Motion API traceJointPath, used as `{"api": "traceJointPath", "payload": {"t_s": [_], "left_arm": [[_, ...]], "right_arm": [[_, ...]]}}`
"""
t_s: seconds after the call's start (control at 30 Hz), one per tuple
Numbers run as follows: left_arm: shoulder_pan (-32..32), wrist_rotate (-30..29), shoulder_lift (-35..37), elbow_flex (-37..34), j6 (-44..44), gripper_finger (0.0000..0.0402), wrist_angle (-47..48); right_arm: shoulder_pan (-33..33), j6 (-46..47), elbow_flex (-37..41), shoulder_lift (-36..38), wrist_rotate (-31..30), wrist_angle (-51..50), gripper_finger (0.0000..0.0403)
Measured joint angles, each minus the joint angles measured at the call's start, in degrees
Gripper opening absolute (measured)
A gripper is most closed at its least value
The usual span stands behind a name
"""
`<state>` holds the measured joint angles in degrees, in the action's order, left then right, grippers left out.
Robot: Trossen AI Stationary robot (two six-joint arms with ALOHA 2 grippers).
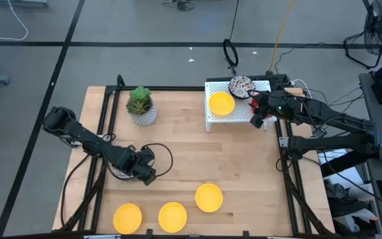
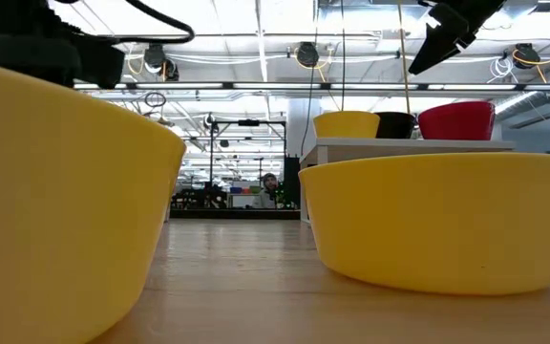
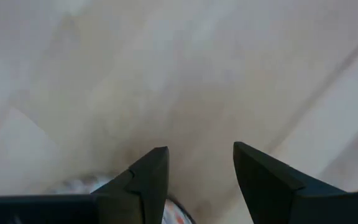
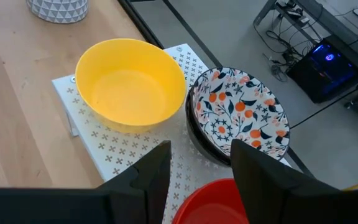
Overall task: Pick & Place Mini bowls
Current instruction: Stack the black patterned bowl on top of the black patterned bowl on the shelf
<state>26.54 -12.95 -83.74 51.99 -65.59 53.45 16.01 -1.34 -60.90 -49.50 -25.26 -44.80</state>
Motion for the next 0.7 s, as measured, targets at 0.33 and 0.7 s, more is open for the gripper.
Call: {"api": "traceJointPath", "payload": {"t_s": [0.33, 0.7], "left_arm": [[0.0, 3.7, 0.0, 0.0, -9.2, 0.0184, 6.7], [2.8, 5.2, 0.0, 0.0, -16.1, 0.0184, 9.5]], "right_arm": [[0.0, 0.5, 0.0, 0.0, 0.0, 0.0, 0.0157], [0.0, 0.1, 0.0, 0.0, 0.0, 0.0, 0.0157]]}}
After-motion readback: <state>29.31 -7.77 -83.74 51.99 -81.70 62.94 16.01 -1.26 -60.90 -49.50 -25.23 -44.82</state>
